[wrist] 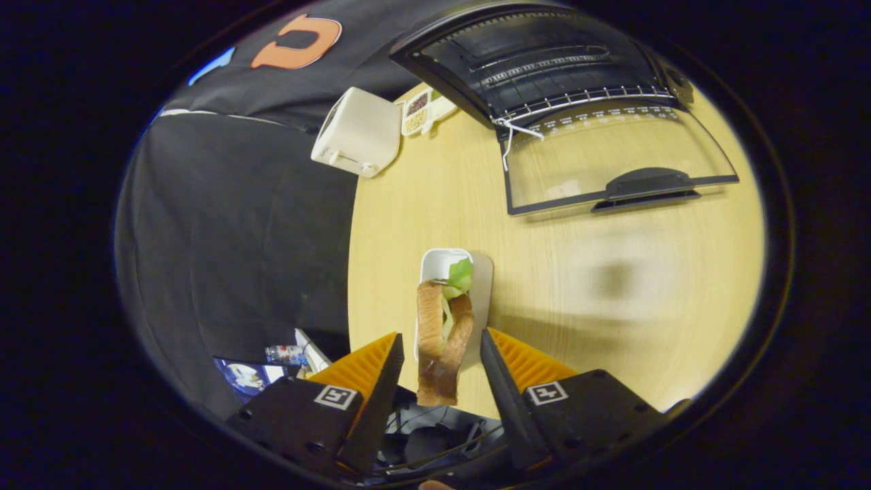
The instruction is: Open the toaster oven, put the food inside, and close the toaster oven door.
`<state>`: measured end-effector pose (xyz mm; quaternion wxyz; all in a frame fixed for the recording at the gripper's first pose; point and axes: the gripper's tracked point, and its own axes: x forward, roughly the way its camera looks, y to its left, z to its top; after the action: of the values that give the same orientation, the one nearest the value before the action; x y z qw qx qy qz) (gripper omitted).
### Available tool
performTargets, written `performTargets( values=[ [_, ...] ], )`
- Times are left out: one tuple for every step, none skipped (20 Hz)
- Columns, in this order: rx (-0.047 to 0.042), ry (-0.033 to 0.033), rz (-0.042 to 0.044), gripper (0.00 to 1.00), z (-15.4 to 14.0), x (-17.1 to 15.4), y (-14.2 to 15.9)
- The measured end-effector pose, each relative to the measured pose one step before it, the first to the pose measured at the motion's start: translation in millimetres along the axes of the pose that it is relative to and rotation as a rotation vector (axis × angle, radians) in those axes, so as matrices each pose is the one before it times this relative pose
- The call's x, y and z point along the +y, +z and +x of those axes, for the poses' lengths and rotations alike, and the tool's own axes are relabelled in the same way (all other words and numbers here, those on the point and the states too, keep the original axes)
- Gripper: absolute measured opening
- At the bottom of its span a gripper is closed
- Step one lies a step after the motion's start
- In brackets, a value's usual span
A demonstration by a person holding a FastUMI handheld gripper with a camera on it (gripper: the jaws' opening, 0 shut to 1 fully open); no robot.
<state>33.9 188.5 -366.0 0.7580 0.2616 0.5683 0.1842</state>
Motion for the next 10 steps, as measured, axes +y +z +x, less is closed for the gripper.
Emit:
performTargets(
  values=[
    [0.0109,0.00351,0.014,0.64,4.16,0.06,-0.45],
    [0.00544,0.0005,0.01952,0.56,-1.43,-0.7,-0.71],
    [-0.00571,0.00161,0.02118,0.49,-0.6,-0.1,3.45],
    [0.00159,-0.00616,0.00128,0.47,2.1,-2.26,-1.65],
    [0.00169,-0.00203,-0.00946,0.4,-1.65,0.24,-0.1],
    [-0.00576,0.00296,0.00109,0.38,-4.89,1.55,1.83],
    [-0.00695,0.00921,0.00369,0.36,-3.08,2.58,1.42],
    [-0.00682,0.0115,-0.00043,0.35,-5.04,2.17,-0.67],
    [-0.00847,0.01233,0.00093,0.34,-7.56,4.33,0.59],
    [-0.00495,0.01644,-0.00206,0.33,-11.3,7.35,-1.15]
  ],
)
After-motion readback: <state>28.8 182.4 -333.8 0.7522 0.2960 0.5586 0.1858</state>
